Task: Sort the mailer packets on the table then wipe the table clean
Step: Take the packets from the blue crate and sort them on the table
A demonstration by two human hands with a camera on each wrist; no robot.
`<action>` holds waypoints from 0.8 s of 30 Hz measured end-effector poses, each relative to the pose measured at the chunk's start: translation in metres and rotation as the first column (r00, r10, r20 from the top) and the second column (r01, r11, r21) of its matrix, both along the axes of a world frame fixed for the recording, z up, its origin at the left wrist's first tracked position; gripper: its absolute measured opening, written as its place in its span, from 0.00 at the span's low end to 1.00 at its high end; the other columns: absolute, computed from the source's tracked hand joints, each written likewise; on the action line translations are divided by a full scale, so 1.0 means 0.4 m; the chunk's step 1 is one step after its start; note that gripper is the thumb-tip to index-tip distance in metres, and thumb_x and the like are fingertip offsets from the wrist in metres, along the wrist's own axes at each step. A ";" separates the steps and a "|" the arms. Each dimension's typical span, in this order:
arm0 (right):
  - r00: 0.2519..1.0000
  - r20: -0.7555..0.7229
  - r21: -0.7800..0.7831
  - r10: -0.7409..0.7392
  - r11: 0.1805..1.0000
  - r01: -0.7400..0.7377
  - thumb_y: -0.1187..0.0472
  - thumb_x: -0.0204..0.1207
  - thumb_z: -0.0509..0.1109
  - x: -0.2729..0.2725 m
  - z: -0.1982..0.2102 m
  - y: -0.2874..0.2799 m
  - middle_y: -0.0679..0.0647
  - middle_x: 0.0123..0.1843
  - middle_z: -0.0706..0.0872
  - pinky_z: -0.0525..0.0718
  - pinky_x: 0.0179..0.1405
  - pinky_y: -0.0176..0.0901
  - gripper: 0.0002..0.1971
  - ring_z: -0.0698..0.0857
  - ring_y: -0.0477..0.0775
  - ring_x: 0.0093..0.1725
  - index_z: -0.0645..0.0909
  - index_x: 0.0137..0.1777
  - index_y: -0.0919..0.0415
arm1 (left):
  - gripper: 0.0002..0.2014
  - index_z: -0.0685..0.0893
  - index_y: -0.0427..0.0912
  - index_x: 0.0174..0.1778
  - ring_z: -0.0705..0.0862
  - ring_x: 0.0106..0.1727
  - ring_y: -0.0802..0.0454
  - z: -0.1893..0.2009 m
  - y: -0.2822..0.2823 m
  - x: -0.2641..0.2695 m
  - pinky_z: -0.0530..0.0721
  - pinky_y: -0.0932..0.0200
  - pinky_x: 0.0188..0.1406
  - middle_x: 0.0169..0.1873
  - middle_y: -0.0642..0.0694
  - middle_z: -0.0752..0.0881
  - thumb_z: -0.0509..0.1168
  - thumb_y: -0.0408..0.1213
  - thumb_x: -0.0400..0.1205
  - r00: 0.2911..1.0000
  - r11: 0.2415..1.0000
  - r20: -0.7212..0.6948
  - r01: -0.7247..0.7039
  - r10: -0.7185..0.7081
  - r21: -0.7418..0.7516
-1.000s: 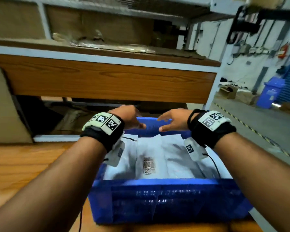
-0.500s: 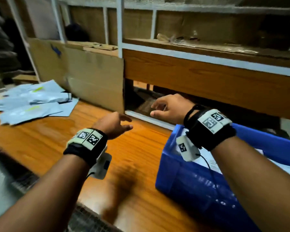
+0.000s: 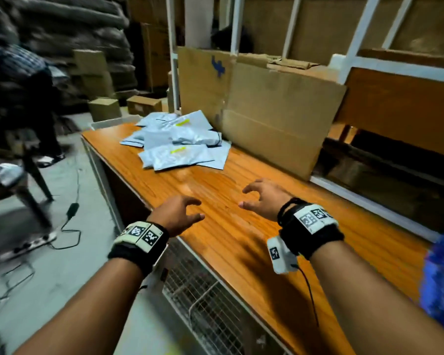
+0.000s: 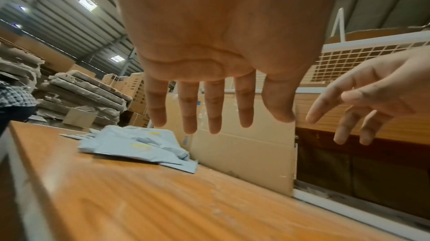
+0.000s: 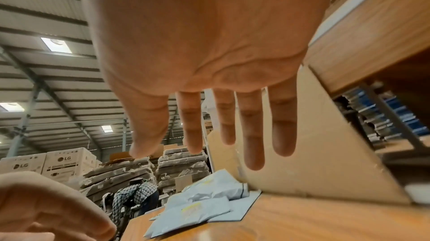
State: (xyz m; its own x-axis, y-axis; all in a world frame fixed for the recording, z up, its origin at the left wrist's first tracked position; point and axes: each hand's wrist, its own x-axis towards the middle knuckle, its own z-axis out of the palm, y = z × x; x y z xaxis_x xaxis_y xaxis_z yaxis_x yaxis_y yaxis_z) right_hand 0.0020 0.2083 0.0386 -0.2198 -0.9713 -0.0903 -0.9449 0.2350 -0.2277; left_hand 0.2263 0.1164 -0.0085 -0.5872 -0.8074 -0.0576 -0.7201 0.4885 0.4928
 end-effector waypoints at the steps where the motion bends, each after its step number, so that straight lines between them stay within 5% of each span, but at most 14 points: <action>1: 1.000 0.019 0.001 -0.009 1.000 0.009 0.38 0.75 0.69 0.025 -0.027 -0.043 0.54 0.72 0.75 0.75 0.66 0.48 0.26 0.76 0.57 0.68 0.78 0.69 0.49 | 0.24 0.80 0.51 0.70 0.78 0.71 0.49 -0.007 -0.034 0.034 0.77 0.53 0.67 0.69 0.49 0.81 0.69 0.54 0.78 1.000 1.000 0.005 -0.011 0.011 -0.006; 8: 0.995 0.042 0.134 -0.089 0.988 0.083 0.35 0.72 0.70 0.109 -0.134 -0.294 0.58 0.81 0.62 0.70 0.74 0.53 0.37 0.66 0.61 0.78 0.65 0.79 0.45 | 0.25 0.77 0.53 0.72 0.73 0.75 0.50 -0.040 -0.239 0.136 0.74 0.48 0.71 0.75 0.52 0.74 0.67 0.56 0.79 0.997 0.998 0.070 -0.011 0.015 -0.057; 20: 0.946 -0.052 0.384 -0.321 0.868 0.316 0.29 0.60 0.76 0.031 -0.240 -0.707 0.66 0.85 0.41 0.56 0.78 0.70 0.60 0.49 0.77 0.82 0.42 0.85 0.42 | 0.28 0.76 0.56 0.73 0.71 0.76 0.48 -0.095 -0.693 0.053 0.73 0.47 0.72 0.76 0.48 0.72 0.68 0.58 0.77 0.982 0.997 0.183 0.060 -0.049 -0.053; 24: 0.947 -0.061 0.450 -0.314 0.838 0.307 0.25 0.49 0.77 0.014 -0.283 -0.790 0.67 0.85 0.49 0.56 0.77 0.75 0.64 0.54 0.72 0.82 0.50 0.83 0.44 | 0.34 0.72 0.58 0.76 0.66 0.79 0.44 -0.118 -0.837 0.010 0.70 0.42 0.74 0.79 0.44 0.68 0.70 0.61 0.74 0.967 0.992 0.248 0.082 -0.056 -0.098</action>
